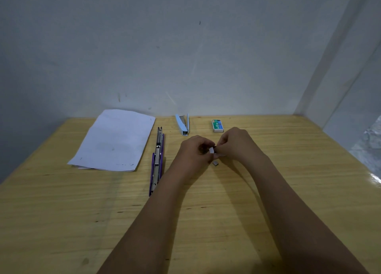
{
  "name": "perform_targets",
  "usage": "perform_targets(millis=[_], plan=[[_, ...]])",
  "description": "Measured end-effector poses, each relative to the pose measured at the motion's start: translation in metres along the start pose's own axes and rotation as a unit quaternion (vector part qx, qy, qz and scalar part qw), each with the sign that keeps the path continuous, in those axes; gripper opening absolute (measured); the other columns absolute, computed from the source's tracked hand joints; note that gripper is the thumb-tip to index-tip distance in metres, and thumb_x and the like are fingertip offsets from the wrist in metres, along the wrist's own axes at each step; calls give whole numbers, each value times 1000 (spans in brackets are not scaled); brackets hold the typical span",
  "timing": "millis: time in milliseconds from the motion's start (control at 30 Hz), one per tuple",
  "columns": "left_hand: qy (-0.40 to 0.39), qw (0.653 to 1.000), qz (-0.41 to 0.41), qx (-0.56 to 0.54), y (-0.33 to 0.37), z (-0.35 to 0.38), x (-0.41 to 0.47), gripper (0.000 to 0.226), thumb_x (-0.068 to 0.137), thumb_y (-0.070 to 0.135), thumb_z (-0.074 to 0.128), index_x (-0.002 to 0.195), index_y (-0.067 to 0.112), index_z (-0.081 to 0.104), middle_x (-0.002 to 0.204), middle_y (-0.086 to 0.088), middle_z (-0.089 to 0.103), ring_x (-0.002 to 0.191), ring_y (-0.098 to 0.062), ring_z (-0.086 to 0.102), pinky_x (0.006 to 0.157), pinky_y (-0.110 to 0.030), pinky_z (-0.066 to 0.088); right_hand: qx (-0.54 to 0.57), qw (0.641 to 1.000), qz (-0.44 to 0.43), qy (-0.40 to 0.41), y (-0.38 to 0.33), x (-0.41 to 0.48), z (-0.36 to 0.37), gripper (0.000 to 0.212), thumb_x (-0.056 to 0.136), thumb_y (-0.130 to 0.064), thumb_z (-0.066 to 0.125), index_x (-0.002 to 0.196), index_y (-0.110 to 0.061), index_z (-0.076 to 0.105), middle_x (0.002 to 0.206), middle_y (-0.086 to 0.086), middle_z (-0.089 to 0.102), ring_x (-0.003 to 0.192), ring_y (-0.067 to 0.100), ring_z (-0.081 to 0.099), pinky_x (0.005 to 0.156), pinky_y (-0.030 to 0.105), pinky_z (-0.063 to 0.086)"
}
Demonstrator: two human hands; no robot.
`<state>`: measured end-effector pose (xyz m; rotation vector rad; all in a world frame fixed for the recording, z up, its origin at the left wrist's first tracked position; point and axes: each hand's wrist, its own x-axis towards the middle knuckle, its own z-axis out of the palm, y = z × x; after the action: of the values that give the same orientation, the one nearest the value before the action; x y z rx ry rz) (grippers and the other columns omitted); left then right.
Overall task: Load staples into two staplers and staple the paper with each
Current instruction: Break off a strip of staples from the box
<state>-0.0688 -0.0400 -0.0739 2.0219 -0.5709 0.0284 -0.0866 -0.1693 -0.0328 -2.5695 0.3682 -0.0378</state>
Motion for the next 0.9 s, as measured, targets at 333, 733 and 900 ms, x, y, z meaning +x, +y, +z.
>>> perform_targets(millis=[333, 733, 900], plan=[[15, 1000, 3, -8, -3, 1, 0, 31, 76, 20, 75, 106, 12, 69, 103, 1, 67, 94, -8, 60, 81, -18, 50, 68, 996, -55, 29, 19, -8, 5, 13, 89, -17, 59, 80, -14, 69, 75, -9, 57, 71, 4, 52, 55, 13, 35], [13, 999, 36, 18, -3, 0, 0, 27, 76, 18, 75, 102, 15, 70, 96, 8, 62, 85, 5, 54, 73, -2, 41, 132, 977, -58, 155, 34, 2, 13, 6, 85, -23, 64, 81, -20, 66, 95, -4, 54, 93, 13, 54, 77, 28, 45], [3, 999, 32, 39, -1, 1, -2, 32, 80, 19, 71, 112, 14, 67, 104, 6, 60, 93, -2, 52, 74, -4, 38, 152, 975, -72, 148, 43, 0, 2, 4, 86, -21, 63, 89, -23, 64, 99, -5, 58, 95, 12, 54, 76, 25, 44]])
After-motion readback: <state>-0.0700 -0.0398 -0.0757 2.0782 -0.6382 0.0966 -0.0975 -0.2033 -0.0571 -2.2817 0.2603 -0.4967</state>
